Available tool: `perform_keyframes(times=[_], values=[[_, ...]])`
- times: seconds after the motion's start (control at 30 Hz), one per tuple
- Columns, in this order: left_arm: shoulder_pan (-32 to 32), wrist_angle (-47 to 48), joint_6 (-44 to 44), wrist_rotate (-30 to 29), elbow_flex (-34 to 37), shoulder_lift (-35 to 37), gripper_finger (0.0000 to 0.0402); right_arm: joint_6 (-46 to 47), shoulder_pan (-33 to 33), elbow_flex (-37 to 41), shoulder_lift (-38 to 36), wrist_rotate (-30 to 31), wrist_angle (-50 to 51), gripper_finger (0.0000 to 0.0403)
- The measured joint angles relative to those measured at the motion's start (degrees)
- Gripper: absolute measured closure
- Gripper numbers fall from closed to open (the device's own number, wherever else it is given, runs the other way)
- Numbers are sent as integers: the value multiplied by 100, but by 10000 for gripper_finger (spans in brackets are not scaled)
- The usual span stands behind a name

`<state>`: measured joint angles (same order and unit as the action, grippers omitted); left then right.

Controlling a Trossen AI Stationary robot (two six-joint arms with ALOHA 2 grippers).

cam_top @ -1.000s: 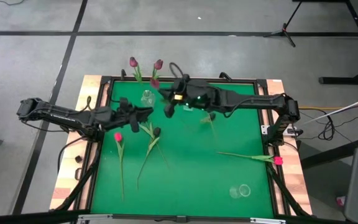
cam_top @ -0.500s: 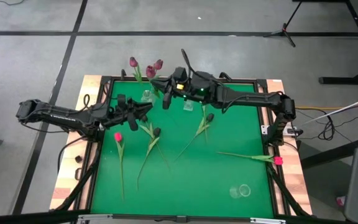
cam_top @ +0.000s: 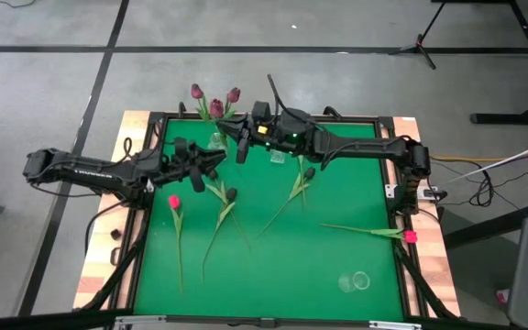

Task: Sort flowers into vase by color
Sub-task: Put the dark red tulip into the top left transparent vase

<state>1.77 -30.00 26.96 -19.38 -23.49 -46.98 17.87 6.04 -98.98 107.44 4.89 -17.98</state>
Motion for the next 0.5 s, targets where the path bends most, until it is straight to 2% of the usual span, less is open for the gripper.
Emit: perform_keyframes(times=[0.1, 0.17, 0.5], values=[[78, -260, -160, 733, 0, 0, 308, 9, 0, 0, 51, 0, -17, 391], [94, -344, -211, 1004, 0, 0, 308, 9, 0, 2, 61, 0, -68, 391], [181, -466, -356, 963, 0, -261, 317, 140, -1, 2, 52, -217, -191, 391]])
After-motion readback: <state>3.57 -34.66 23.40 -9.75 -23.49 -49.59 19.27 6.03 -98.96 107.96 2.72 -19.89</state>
